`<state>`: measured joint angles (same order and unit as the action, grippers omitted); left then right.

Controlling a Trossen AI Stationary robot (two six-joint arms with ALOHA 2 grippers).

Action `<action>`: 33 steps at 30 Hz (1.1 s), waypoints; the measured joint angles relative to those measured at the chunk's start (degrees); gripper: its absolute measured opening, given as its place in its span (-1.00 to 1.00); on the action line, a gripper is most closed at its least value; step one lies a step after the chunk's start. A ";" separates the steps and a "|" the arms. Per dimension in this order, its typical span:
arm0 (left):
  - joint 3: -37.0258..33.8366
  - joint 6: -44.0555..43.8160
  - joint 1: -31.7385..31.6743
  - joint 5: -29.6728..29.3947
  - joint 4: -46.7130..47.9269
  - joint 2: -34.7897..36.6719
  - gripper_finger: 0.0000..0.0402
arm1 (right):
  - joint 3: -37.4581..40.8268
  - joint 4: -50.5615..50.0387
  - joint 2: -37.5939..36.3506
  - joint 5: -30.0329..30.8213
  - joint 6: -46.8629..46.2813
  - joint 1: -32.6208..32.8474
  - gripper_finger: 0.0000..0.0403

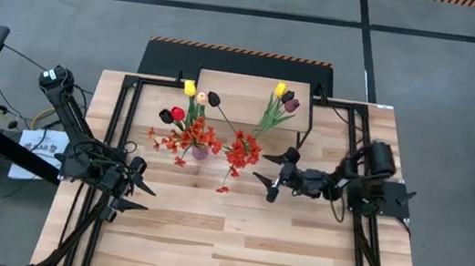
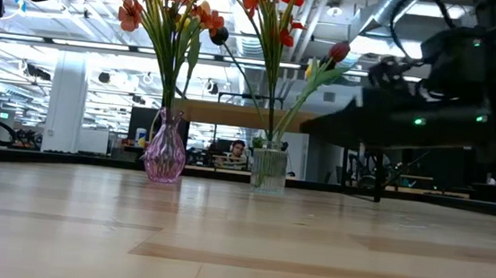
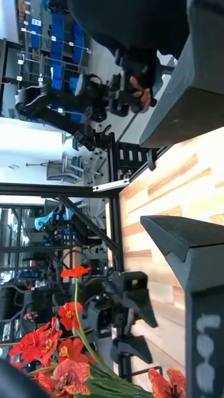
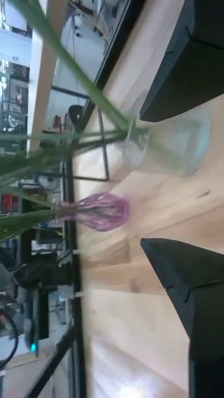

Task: Pick and place flowers into a vace then onto a shelf
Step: Put the transparent vase with flowers on the shelf

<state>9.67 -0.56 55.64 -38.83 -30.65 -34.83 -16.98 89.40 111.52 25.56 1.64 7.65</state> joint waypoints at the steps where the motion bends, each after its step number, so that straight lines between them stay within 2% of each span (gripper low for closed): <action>1: 0.00 0.00 0.02 -0.01 -0.07 0.00 -0.11 | -1.54 0.65 1.79 0.01 -0.10 -0.17 0.54; 5: 0.03 -0.25 0.00 -0.57 -0.26 0.01 -0.11 | -5.66 0.60 3.52 -0.04 2.38 0.14 0.54; 15: 0.03 -0.79 0.01 -0.66 0.24 -0.01 -0.11 | -3.32 0.54 -0.87 0.33 3.42 0.00 0.54; 33: 0.03 -0.57 0.00 -0.63 0.31 0.00 -0.11 | -6.92 -4.10 -0.63 0.00 2.23 -0.32 0.54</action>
<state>9.69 -1.13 55.64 -39.46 -30.35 -34.83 -23.90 85.30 110.89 25.56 3.87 7.33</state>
